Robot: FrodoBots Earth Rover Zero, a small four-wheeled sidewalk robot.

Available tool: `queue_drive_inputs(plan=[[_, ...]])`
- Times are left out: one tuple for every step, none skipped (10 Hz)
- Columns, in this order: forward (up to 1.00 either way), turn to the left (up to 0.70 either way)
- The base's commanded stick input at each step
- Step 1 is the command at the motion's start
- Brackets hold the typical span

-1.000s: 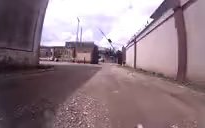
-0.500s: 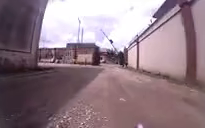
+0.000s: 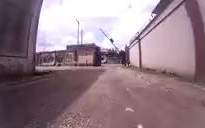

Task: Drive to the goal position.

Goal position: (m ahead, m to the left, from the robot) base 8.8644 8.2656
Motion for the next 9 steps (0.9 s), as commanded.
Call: queue_drive_inputs(plan=[[0.70,0.04],[0.70,0.04],[0.70,0.04],[0.70,0.04],[0.70,0.04],[0.70,0.04],[0.70,0.04],[0.70,0.04],[0.70,0.04]])
